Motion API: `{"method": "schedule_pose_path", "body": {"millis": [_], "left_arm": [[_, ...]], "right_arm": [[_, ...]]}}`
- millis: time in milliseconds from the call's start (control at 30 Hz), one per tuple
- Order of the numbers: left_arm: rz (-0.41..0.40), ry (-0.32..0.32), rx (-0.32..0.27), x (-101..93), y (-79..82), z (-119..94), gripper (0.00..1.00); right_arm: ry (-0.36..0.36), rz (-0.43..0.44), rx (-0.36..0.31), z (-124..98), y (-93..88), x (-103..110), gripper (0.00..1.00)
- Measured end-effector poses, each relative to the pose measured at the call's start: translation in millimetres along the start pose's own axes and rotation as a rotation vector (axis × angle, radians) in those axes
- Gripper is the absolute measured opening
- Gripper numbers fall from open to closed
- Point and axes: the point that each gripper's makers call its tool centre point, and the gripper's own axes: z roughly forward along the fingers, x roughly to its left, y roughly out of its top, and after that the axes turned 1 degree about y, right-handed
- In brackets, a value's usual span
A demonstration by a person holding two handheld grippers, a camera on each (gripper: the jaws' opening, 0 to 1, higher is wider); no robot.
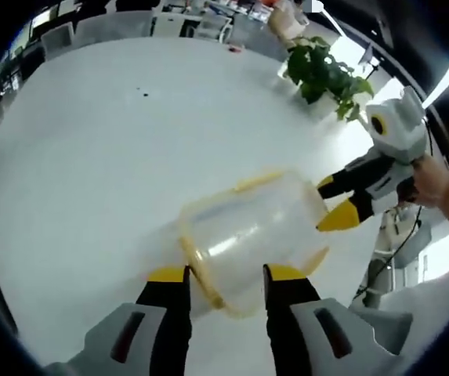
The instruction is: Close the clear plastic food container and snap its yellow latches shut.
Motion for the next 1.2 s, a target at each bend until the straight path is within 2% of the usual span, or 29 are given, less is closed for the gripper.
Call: {"method": "schedule_pose_path", "body": {"millis": [133,233,333,367,433,467,533,567,633,800,900,967,1033,1200], "left_arm": [[0.006,-0.002,0.004,-0.4,-0.1,-3,0.35],[0.028,-0.022,0.023,-4.9,-1.7,-5,0.37],[0.092,-0.024,0.042,-5.3,-2.6,-8,0.36],[0.124,-0.022,0.050,-5.2,-3.1,-10,0.35],[0.182,-0.029,0.057,-5.6,-3.2,-11,0.35],[0.197,-0.016,0.069,-5.2,-5.2,-12,0.35],[0.309,0.006,0.138,-1.2,-13.2,-14,0.36],[0.339,0.009,0.151,-1.1,-14.7,-14,0.36],[0.370,0.012,0.153,-1.8,-13.9,-15,0.38],[0.387,0.015,0.146,-0.4,-5.9,-20,0.37],[0.422,0.012,0.146,-1.3,-2.8,-21,0.36],[0.485,0.005,0.161,-2.5,-3.5,-21,0.36],[0.504,0.012,0.183,-3.3,-5.4,-22,0.34],[0.567,0.002,0.181,-8.7,-1.2,-23,0.34]], "right_arm": [[0.003,-0.043,0.017,-3,2.1,-1,0.36],[-0.015,-0.109,0.057,-6,-1.4,-4,0.34],[-0.035,-0.172,0.082,-8,-4.3,-7,0.34],[-0.041,-0.218,0.099,-8,-4.8,-9,0.34],[-0.068,-0.249,0.114,-9,-5.9,-14,0.36],[-0.049,-0.248,0.109,-9,-5.6,-9,0.36],[-0.047,-0.272,0.125,-8,-6.4,-9,0.35],[-0.049,-0.280,0.127,-8,-5.0,-9,0.35],[-0.045,-0.313,0.153,-8,-6.1,-8,0.35],[-0.060,-0.398,0.198,-9,-7.9,-6,0.35],[-0.061,-0.413,0.216,-10,-8.9,-7,0.35],[-0.055,-0.429,0.229,-11,-9.7,-6,0.35],[-0.065,-0.456,0.241,-13,-9.4,-8,0.35],[-0.088,-0.482,0.265,-18,-6.8,-10,0.33]]}}
